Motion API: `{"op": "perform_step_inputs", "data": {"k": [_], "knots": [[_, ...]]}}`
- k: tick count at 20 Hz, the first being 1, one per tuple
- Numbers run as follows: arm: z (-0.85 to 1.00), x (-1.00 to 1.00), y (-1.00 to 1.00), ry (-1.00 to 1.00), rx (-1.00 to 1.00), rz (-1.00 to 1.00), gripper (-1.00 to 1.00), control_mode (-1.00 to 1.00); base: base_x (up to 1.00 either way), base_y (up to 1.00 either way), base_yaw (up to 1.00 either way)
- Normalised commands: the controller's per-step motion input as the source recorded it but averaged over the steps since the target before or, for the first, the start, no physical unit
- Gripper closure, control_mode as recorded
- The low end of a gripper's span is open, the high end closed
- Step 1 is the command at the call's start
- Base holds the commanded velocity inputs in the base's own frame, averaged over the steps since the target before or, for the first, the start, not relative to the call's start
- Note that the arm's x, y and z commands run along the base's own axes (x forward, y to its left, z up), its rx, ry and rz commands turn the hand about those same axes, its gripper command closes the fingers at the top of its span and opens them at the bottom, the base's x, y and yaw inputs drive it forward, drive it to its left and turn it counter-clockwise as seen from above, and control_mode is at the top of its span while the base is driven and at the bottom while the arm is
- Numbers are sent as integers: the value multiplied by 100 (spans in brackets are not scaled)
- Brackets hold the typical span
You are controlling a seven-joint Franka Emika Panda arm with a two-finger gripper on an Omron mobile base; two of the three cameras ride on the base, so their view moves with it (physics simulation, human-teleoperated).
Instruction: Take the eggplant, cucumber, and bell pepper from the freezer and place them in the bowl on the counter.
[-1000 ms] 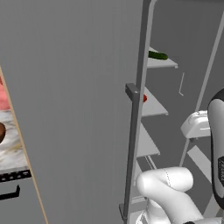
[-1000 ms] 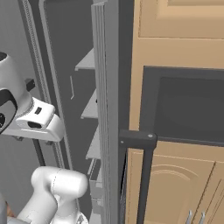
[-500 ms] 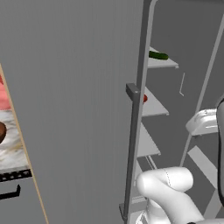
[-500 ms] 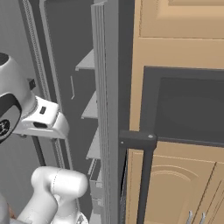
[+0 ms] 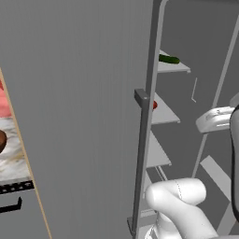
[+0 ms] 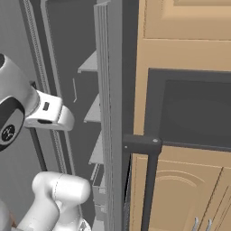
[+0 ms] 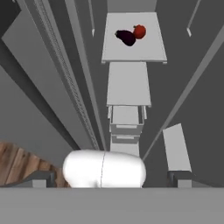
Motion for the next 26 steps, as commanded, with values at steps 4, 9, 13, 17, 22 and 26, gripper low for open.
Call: {"op": "perform_step_inputs", "data": {"k": [4,9,13,17,22,26], "knots": [[5,28,-2,-9,0,0,-100,-100,0,0,0],[16,27,-5,-2,0,0,-100,-100,0,0,0],[20,9,-6,0,0,0,-100,-100,0,0,0],[19,13,-10,-1,0,0,-100,-100,0,0,0],[14,5,-34,0,0,-1,-100,-100,0,0,0],[3,9,-14,0,0,-3,-100,-100,0,0,0]]}}
